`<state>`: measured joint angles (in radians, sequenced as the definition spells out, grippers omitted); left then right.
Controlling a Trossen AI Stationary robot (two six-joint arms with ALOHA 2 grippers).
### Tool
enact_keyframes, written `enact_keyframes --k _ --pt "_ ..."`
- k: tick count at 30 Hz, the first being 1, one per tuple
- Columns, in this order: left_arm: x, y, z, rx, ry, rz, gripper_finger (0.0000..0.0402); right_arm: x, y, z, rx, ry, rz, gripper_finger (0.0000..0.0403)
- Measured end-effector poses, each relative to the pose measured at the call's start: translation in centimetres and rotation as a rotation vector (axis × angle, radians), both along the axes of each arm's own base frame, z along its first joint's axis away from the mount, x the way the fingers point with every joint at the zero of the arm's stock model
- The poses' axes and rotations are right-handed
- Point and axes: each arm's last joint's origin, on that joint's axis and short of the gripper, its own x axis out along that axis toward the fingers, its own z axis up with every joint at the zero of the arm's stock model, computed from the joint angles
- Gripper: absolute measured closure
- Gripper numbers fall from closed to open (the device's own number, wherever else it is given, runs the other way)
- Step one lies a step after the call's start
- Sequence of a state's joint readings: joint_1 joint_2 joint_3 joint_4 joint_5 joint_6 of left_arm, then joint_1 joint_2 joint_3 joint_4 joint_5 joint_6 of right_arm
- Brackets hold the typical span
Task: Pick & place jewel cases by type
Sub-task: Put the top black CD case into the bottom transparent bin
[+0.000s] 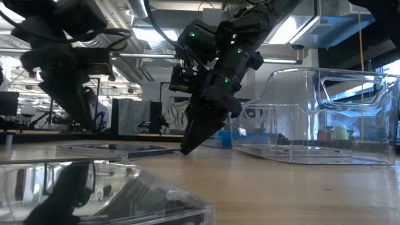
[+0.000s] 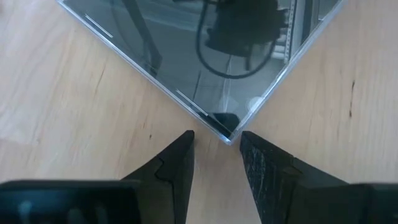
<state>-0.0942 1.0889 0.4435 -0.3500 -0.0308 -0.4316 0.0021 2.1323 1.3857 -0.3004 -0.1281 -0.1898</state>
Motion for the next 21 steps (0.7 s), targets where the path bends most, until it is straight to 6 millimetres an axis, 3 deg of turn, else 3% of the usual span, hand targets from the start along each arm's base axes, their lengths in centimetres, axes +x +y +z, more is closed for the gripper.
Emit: enact_keyframes --k 10,21 --pt "-0.3 -2.7 -0.4 0.031 0.022 -0.138 0.0206 0.1 0.0 0.0 -0.002 -0.008 0.000 0.0264" --pt "-0.6 -4.0 -0.5 0.156 0.003 -0.184 0.0206 0.1 0.0 -0.1 0.000 -0.011 -0.005 0.0264"
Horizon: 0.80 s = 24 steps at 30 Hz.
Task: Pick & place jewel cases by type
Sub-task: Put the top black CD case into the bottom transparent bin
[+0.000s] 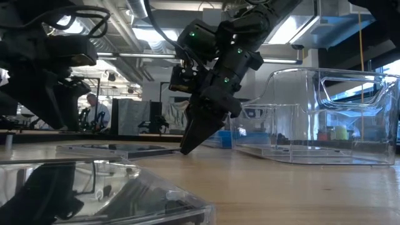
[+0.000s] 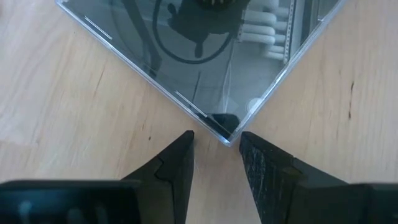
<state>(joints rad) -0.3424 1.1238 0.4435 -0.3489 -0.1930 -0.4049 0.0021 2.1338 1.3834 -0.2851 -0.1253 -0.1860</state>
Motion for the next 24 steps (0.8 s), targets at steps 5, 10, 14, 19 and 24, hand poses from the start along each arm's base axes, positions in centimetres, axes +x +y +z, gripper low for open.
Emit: enact_keyframes --k 5,10,14,19,24 --pt "0.3 -0.1 -1.0 0.007 0.059 -0.003 0.0206 0.1 0.0 0.0 0.000 -0.005 -0.001 0.0264" --pt "0.7 -0.3 -2.2 -0.002 0.114 -0.017 0.0206 0.1 0.0 0.0 0.000 -0.005 -0.002 0.0264" --pt "1.1 -0.4 -2.9 0.020 0.141 -0.011 0.0206 0.1 0.0 0.0 -0.001 -0.005 -0.002 0.0264" --pt "1.2 -0.4 -3.3 0.047 0.155 -0.002 0.0206 0.1 0.0 0.0 -0.001 -0.006 -0.003 0.0264" --pt "1.4 -0.4 -3.0 0.093 0.108 -0.070 0.0206 0.1 0.0 0.0 -0.001 -0.011 -0.002 0.0264"
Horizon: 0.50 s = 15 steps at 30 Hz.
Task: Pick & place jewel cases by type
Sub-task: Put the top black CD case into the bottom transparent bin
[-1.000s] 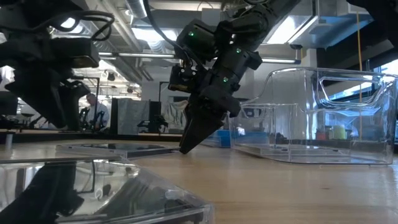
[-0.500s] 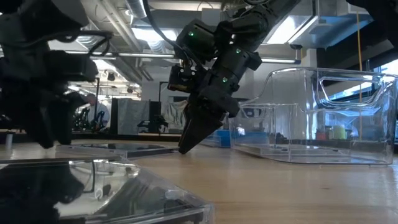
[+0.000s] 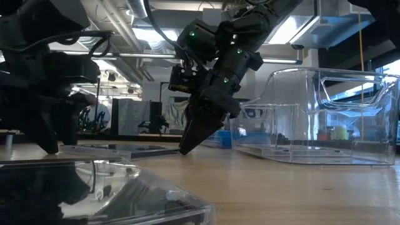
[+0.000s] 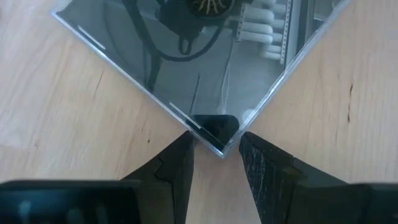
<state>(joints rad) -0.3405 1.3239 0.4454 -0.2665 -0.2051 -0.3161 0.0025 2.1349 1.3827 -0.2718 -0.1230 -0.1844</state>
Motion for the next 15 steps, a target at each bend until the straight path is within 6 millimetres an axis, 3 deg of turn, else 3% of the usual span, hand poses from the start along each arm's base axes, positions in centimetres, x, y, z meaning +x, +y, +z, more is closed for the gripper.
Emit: enact_keyframes --k 6,15 --pt "0.19 0.00 0.06 0.068 -0.024 -0.092 0.0206 0.02 0.01 0.01 0.002 -0.004 0.001 0.0264" --pt "0.40 0.04 0.13 0.097 -0.059 -0.086 0.0206 0.04 0.01 0.02 0.002 -0.006 0.002 0.0264"
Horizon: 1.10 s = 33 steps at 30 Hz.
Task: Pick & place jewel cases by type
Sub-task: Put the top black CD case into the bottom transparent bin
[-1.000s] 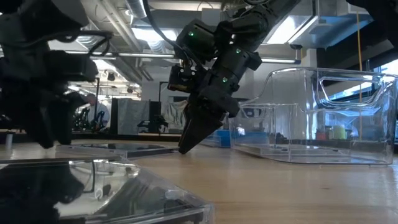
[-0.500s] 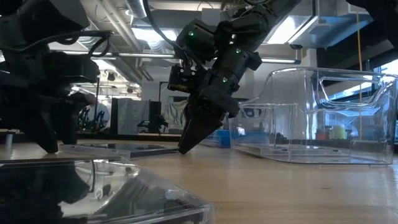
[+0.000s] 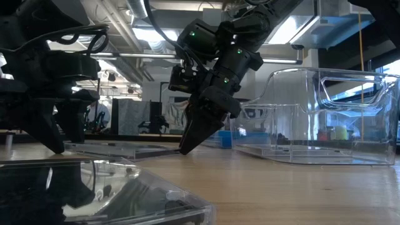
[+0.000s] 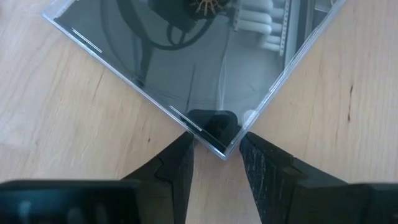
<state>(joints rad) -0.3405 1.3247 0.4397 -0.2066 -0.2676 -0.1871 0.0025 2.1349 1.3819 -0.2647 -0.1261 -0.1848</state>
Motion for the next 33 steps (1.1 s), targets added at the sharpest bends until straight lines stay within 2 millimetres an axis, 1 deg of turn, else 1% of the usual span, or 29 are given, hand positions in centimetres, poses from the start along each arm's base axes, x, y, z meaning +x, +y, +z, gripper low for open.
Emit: enact_keyframes --k 9,15,20,33 --pt "0.05 -0.01 0.04 0.025 -0.002 -0.043 0.0206 0.00 0.00 0.00 0.000 0.000 0.001 0.0264" --pt "0.01 -0.01 0.04 0.014 0.003 -0.027 0.0206 -0.01 -0.01 0.00 0.001 0.001 0.001 0.0264" --pt "-0.11 -0.05 0.00 0.000 0.040 -0.077 0.0206 -0.01 -0.01 0.00 0.000 0.001 0.001 0.0264" --pt "-0.15 -0.02 0.00 -0.052 0.034 0.027 0.0205 0.03 -0.02 0.03 0.000 -0.002 -0.001 0.0264"
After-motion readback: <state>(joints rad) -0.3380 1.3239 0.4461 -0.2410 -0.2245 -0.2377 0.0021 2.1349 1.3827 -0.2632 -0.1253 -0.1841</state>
